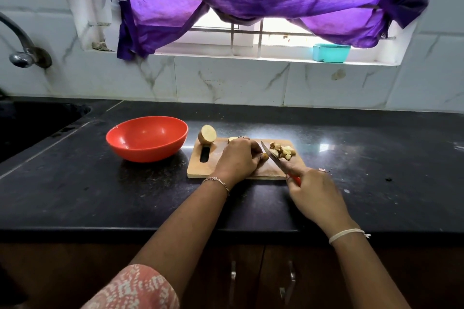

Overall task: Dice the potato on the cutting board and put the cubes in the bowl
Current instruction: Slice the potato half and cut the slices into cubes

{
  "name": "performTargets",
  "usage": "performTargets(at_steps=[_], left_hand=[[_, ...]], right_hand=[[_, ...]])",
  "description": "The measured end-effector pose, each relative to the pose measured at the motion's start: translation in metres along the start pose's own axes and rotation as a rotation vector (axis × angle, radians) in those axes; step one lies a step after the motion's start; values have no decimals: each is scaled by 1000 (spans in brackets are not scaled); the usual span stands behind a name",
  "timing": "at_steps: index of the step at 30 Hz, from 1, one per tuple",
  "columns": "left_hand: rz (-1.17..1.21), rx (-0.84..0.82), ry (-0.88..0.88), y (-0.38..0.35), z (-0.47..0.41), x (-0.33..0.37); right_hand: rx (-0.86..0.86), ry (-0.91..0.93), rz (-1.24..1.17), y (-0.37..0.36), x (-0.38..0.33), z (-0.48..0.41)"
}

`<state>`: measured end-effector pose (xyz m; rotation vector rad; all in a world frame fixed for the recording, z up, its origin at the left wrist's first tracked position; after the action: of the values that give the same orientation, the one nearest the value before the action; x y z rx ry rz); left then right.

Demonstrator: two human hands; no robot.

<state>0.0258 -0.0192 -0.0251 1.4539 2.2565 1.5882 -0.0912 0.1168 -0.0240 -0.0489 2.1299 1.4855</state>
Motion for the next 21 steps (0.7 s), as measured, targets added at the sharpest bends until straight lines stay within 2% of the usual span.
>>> performTargets(at_steps=[5,11,16,21], left_hand=[[-8,-15,-21,0,-1,1],[0,-18,10,1,0,2],[4,25,72,3,1,-1],[32,3,84,4,1,-1]], right_hand=[[22,23,175,-3,-12,5],[140,112,361,-15,-29,7],[153,56,195,-15,-17,8],[145,91,173,-15,-18,11]])
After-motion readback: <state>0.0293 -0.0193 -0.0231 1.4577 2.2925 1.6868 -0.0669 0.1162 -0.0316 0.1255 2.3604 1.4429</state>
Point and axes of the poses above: each hand's wrist, its own z-axis away from the middle knuckle, its own y-axis out of the back of the hand, x = y × z, the point moved 4 cm from there along -z, towards the middle knuckle, and after that the axes turned 4 degrees about -y, right-handed, at the moved point
